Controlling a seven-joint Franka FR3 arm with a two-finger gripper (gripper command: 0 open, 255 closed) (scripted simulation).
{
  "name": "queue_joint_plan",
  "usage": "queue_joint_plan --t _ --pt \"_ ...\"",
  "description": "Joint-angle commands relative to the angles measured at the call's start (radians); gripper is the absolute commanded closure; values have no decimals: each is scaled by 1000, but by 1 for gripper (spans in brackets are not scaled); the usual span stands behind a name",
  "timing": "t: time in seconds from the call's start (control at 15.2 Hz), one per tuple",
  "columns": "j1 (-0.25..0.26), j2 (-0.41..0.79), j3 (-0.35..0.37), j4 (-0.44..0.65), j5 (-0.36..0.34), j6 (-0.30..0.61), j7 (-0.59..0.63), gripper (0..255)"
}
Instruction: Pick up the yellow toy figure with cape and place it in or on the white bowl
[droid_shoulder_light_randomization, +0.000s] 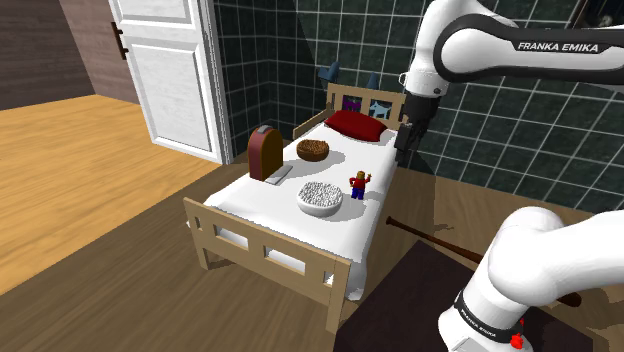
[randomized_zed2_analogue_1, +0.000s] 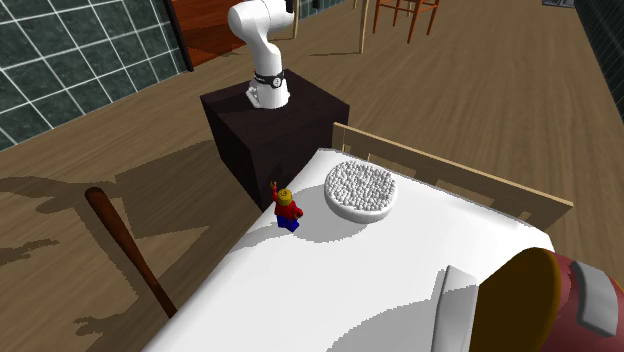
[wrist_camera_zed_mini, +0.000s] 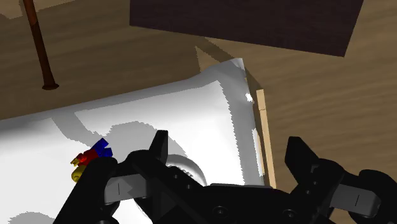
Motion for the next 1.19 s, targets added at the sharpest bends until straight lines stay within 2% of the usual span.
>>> queue_joint_plan --t 0.0,0.66,1.12 --pt "0 0 0 0 0 0 0 0" --pt "-34 264 -140 -21 -68 314 -116 0" --pt "-39 509 -234 48 -56 509 -211 0"
